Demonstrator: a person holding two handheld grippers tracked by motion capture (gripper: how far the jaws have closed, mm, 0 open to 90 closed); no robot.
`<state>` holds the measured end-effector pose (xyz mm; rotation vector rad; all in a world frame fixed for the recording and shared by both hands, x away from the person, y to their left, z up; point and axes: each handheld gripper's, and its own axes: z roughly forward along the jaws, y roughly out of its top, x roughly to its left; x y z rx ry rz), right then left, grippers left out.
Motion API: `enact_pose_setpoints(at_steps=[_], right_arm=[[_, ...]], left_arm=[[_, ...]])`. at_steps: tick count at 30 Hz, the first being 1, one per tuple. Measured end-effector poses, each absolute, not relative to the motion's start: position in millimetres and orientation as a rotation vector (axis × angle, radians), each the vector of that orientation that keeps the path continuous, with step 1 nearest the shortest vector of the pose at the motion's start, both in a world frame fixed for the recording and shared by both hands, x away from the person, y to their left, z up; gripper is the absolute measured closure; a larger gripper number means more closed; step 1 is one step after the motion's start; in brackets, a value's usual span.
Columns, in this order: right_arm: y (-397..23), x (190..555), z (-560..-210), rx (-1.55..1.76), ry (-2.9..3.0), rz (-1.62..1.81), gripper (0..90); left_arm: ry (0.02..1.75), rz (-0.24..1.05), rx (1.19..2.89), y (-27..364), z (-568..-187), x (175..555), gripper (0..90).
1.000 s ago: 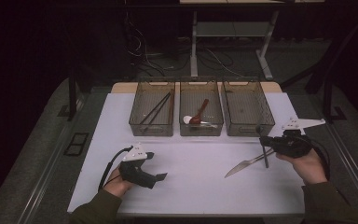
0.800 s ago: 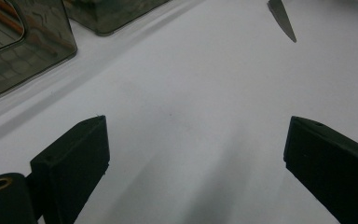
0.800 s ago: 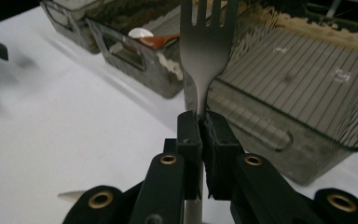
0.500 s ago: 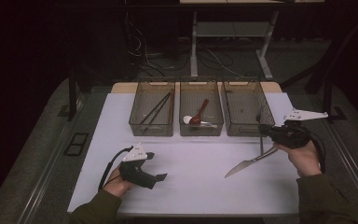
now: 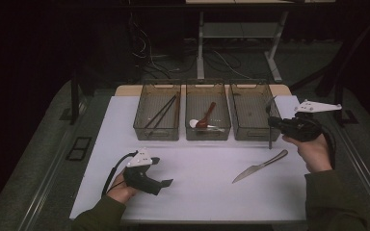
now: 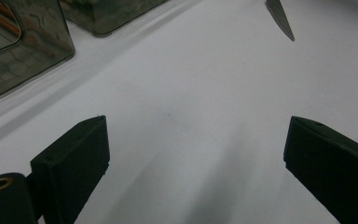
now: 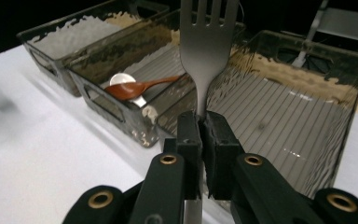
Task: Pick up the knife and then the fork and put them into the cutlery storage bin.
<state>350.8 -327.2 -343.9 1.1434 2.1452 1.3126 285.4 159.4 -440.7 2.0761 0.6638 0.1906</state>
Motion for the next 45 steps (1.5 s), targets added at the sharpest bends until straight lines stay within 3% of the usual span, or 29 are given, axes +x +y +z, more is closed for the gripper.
enact_pose_setpoints(at_steps=[21, 45], right_arm=[[-343, 381, -323, 1.185, 2.023, 1.317, 84.8], [-353, 408, -348, 1.268, 1.995, 1.205, 84.8]], left_arm=[[0.658, 0.187, 2.071, 159, -441, 285, 5.8], [0.648, 0.183, 2.086, 159, -442, 285, 5.8]])
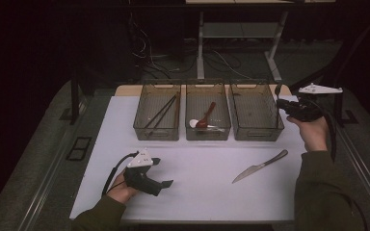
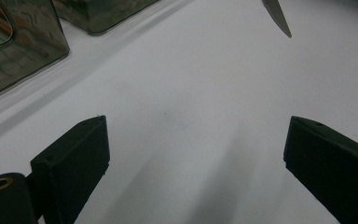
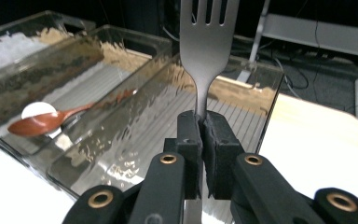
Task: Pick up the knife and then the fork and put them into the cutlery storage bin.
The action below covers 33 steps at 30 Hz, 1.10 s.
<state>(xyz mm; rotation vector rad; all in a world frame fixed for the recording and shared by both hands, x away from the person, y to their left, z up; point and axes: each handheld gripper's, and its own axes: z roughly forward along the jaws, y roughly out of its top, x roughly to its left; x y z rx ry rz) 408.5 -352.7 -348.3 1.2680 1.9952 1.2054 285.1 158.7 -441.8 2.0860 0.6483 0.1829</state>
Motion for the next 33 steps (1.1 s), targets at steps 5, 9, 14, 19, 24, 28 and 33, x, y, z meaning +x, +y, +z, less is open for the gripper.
enact_pose_setpoints(at_steps=[5, 9, 14, 19, 24, 28, 33], right_arm=[[-351, 413, -359, 1.287, 2.036, 1.165, 84.8], [-349, 416, -365, 1.299, 2.068, 1.130, 84.8], [-343, 426, -366, 1.307, 2.126, 1.061, 84.8], [-338, 437, -370, 1.315, 2.197, 1.017, 84.8], [-330, 450, -376, 1.319, 2.260, 0.945, 84.8], [-325, 458, -380, 1.333, 2.291, 0.923, 84.7], [-317, 468, -387, 1.336, 2.318, 0.890, 84.2]], left_arm=[[0.646, 0.183, 2.087, 158, -442, 285, 5.8], [0.644, 0.182, 2.089, 158, -442, 285, 5.8], [0.641, 0.178, 2.090, 158, -442, 284, 5.8], [0.638, 0.175, 2.094, 157, -442, 284, 5.8], [0.636, 0.173, 2.092, 157, -442, 284, 5.8], [0.632, 0.166, 2.092, 157, -442, 284, 5.8], [0.625, 0.164, 2.098, 156, -442, 283, 5.8]])
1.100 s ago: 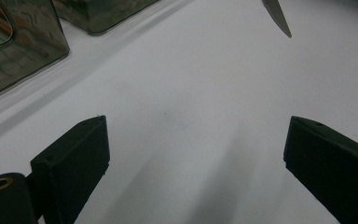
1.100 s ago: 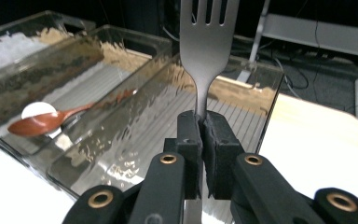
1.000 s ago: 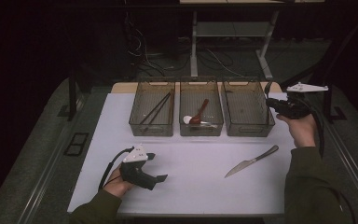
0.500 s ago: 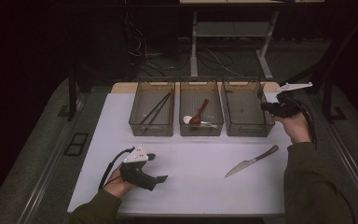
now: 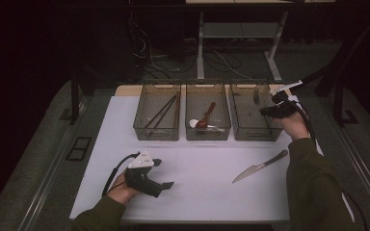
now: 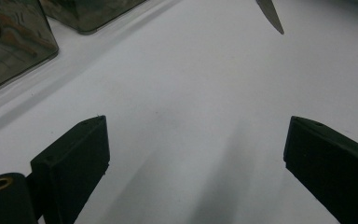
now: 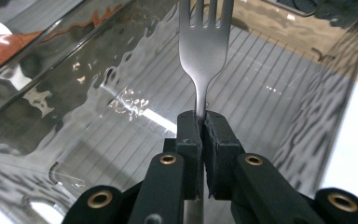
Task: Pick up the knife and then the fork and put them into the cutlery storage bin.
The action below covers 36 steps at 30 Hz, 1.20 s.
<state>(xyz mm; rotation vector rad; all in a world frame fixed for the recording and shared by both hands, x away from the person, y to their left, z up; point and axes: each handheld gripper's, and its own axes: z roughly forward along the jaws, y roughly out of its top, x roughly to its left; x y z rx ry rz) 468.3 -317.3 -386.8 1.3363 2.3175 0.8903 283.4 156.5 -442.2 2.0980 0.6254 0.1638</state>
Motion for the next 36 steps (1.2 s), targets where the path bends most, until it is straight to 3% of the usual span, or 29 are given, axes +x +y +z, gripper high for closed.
enact_pose_setpoints(at_steps=[5, 11, 20, 28, 36], right_arm=[[-309, 475, -394, 1.326, 2.346, 0.844, 82.9], [-307, 473, -394, 1.348, 2.308, 0.862, 67.9], [-317, 449, -372, 1.352, 2.251, 1.052, 57.2], [-321, 415, -358, 1.293, 2.253, 1.118, 56.0], [-326, 384, -365, 1.264, 2.298, 1.108, 69.0]], left_arm=[[0.622, 0.161, 2.100, 156, -442, 283, 5.8], [0.622, 0.158, 2.101, 156, -442, 283, 5.8], [0.626, 0.159, 2.102, 156, -443, 283, 5.8], [0.628, 0.162, 2.103, 156, -442, 283, 5.8], [0.623, 0.165, 2.100, 157, -442, 283, 5.8]])
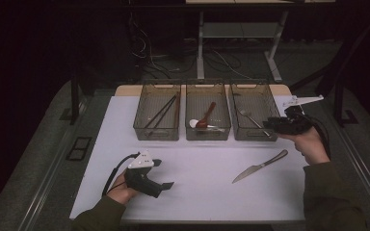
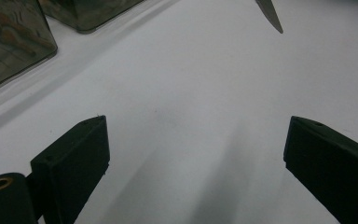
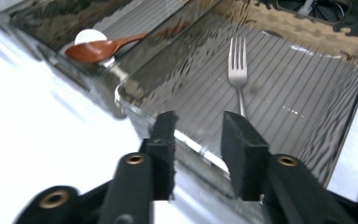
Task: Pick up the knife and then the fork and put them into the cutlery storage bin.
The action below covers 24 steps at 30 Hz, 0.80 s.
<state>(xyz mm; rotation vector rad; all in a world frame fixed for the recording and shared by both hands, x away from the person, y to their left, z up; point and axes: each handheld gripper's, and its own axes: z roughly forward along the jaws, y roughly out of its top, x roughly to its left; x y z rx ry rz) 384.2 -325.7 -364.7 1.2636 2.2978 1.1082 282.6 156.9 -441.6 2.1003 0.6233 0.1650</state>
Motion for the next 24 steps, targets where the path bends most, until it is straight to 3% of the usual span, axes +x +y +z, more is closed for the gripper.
enact_pose_setpoints(at_steps=[11, 24], right_arm=[[-333, 351, -385, 1.224, 2.389, 1.065, 89.1], [-356, 357, -422, 1.327, 2.401, 0.829, 89.2]], left_arm=[[0.623, 0.164, 2.093, 157, -441, 282, 5.8], [0.619, 0.164, 2.092, 157, -441, 282, 5.8]])
